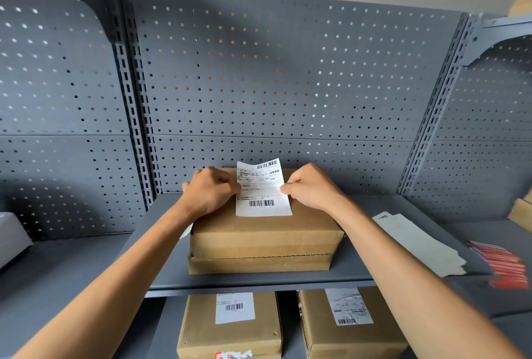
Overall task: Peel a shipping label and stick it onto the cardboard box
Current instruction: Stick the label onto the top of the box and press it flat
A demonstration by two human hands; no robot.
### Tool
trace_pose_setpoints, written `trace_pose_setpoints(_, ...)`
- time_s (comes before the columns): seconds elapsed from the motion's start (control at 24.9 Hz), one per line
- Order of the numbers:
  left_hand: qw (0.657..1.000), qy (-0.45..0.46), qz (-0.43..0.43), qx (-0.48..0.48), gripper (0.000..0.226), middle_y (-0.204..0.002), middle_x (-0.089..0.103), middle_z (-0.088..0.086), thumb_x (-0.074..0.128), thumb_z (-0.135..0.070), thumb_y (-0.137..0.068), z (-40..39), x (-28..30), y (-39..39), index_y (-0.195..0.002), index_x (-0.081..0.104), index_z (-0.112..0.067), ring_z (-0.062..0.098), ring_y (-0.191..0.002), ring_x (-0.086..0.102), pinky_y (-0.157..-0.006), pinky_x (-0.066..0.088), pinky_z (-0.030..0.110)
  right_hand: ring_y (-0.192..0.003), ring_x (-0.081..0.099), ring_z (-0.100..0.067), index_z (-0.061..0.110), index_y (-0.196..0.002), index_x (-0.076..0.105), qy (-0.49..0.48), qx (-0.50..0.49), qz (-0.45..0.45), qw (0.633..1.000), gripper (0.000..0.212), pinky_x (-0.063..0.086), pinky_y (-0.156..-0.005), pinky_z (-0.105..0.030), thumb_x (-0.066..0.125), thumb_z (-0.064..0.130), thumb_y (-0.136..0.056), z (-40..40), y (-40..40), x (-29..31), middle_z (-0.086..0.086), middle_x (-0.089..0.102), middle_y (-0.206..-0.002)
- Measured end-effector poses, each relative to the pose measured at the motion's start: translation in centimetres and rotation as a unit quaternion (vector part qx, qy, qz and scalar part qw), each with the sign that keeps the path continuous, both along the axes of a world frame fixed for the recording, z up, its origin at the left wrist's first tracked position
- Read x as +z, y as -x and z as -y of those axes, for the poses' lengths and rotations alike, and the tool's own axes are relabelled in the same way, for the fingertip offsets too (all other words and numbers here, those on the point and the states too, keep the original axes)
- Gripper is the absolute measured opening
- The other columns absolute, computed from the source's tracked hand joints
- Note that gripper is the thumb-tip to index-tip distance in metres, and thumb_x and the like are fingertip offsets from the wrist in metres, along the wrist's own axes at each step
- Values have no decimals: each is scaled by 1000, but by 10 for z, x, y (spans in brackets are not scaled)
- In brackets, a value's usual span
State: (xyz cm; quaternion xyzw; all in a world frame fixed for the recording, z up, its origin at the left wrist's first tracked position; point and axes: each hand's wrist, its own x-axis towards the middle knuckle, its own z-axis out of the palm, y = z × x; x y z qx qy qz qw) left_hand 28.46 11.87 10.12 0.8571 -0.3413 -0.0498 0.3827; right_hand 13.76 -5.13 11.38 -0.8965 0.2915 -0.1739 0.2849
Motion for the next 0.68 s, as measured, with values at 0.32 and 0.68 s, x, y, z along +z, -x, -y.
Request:
trace_pose_setpoints(0.32,999,-7,39,-4,14,-81,73,-9,74,-38,-75,2,-4,-3,-68,75,-26,21,-96,60,-97,44,45,-54,37,-18,-6,-66,61,26,-6,-4,1000,22,30,-50,-25,65,15,-70,-6,1,-1,-5,51,-58)
trace_pose_setpoints(0.68,990,-33,137,1,17,-80,66,-11,74,-39,-74,4,-4,1,-66,72,-25,20,-100,47,-85,28,39,-51,31,-20,2,-54,53,60,8,-36,998,19,30,-51,-26,60,15,-66,-13,3,3,-6,42,-52)
